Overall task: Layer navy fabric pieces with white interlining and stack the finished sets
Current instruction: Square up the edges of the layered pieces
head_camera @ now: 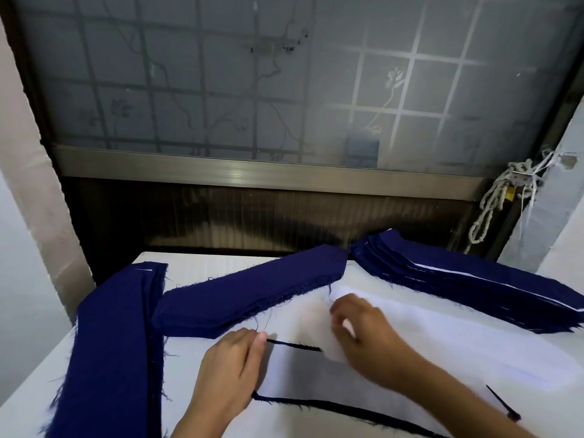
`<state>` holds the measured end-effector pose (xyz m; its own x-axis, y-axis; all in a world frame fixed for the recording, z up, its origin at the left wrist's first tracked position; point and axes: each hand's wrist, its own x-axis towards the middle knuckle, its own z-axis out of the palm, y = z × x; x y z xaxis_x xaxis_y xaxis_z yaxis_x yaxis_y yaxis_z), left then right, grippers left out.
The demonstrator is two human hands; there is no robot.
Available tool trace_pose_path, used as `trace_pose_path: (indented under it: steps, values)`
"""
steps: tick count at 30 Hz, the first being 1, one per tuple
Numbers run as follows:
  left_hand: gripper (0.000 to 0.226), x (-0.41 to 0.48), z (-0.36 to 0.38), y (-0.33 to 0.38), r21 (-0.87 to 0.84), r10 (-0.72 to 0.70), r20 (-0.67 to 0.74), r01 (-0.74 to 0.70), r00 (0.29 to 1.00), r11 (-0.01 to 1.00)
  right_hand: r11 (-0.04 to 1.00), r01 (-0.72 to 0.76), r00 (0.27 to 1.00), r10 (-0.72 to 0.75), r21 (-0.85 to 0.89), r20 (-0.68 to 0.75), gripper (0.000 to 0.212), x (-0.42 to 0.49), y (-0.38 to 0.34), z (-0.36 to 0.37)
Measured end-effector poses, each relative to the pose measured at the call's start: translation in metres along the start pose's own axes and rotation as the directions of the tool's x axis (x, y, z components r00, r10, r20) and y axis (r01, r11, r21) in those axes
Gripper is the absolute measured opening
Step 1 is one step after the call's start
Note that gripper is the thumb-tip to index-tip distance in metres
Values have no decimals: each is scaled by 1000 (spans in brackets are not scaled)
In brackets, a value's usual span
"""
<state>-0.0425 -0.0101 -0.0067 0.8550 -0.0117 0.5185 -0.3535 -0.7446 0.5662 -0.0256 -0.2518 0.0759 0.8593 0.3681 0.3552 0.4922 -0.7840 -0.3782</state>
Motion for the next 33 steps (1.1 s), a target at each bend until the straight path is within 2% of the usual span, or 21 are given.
trace_pose_path:
  steps: [3, 5, 7, 9, 12, 15, 18, 22, 26, 29, 33]
  values:
    - [56, -2, -2, -3, -137, 60, -5, -60, 998, 989, 992, 54, 998, -49, -113, 47, 20, -9, -26, 33]
    - [52, -2, -3, -3, -150, 56, 12, -53, 998, 987, 974, 99, 991, -78, -205, 106, 26, -12, -38, 53]
    - [37, -2, -3, -1, -86, 35, 38, -31, 999, 996, 962, 126, 981, -85, -240, 175, 31, -13, -44, 68]
    - [36, -1, -2, 0, -21, 57, 37, -57, 998, 998, 976, 116, 978, -79, -185, 195, 30, -12, -44, 75]
    - [23, -2, -3, 1, 5, 118, 21, -118, 993, 993, 999, 46, 982, -48, 16, 182, 21, -9, -38, 76]
    - [22, -3, -5, 2, -2, 146, -15, -146, 989, 989, 989, -51, 977, 21, 137, 214, 38, -7, -30, 70]
    - [9, -3, -8, 7, -38, 154, -75, -157, 985, 987, 987, -77, 973, 43, 142, 228, 50, -6, -24, 66]
    - [23, -3, -6, 7, -53, 43, -153, -51, 987, 997, 993, -88, 978, 71, 78, 197, 46, -15, -5, 55]
    - [24, -3, -2, 5, 17, -79, -159, 82, 984, 996, 993, -116, 987, 117, -21, 110, 42, -30, 26, 33]
    - [32, -1, -1, 2, 22, -155, -138, 159, 978, 987, 981, -175, 981, 182, -88, 73, 38, -53, 55, 12]
    - [38, 1, 0, 0, 71, -220, -106, 228, 970, 971, 939, -312, 950, 312, -144, -26, 48, -89, 91, -15]
